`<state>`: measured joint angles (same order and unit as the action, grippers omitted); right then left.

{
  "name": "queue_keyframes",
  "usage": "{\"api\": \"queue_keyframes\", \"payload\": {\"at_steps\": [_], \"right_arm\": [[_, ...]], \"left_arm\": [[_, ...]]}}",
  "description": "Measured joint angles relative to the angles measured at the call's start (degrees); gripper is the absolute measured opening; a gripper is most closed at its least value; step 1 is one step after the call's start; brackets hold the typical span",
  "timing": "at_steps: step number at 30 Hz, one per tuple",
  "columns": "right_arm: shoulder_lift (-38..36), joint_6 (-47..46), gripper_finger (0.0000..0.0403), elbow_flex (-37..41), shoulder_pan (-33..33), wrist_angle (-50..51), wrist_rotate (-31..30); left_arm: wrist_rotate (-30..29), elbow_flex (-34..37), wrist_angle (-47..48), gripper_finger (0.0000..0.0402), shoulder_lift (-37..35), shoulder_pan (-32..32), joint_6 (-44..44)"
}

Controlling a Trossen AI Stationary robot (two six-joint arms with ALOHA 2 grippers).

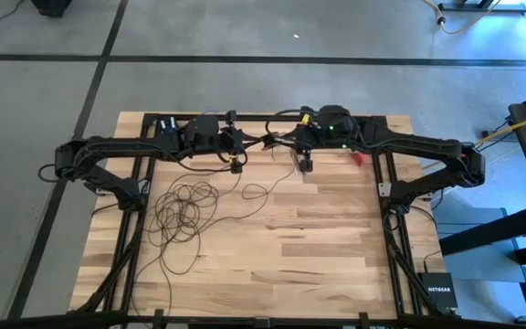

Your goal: Coiling cords

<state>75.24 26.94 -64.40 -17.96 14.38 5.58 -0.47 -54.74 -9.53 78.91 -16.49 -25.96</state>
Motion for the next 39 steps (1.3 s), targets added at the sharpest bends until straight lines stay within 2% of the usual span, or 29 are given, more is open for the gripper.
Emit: {"api": "queue_keyframes", "payload": {"at_steps": [4, 8, 19, 27, 36, 39], "right_arm": [[0.01, 0.85, 0.0132, -0.14, 0.00, 0.47, -0.03], [-0.15, 2.70, 0.0158, -0.17, 0.00, 0.55, -1.07], [-5.07, 4.88, 0.0166, -0.20, 1.25, 3.50, -2.73], [-9.48, 2.39, 0.0166, -0.22, 5.62, 6.15, -15.38], [-9.28, -8.99, 0.0166, -0.20, 11.98, 17.81, -38.14], [-9.28, -12.82, 0.0166, -0.16, 13.31, 18.29, -40.41]], "left_arm": [[-0.04, 0.00, 0.08, 0.0001, 0.04, 0.02, 0.00], [-0.12, 0.00, 0.02, 0.0001, 0.04, 0.02, -0.01], [-0.26, 0.04, 0.06, 0.0001, 0.04, 0.00, -0.04], [-0.47, 0.04, -3.70, 0.0001, 0.04, -0.04, 2.17], [-9.51, 2.46, -20.27, 0.0001, 0.93, -0.63, 10.76], [-9.68, 2.85, -25.15, 0.0000, 1.09, -1.39, 10.85]]}}
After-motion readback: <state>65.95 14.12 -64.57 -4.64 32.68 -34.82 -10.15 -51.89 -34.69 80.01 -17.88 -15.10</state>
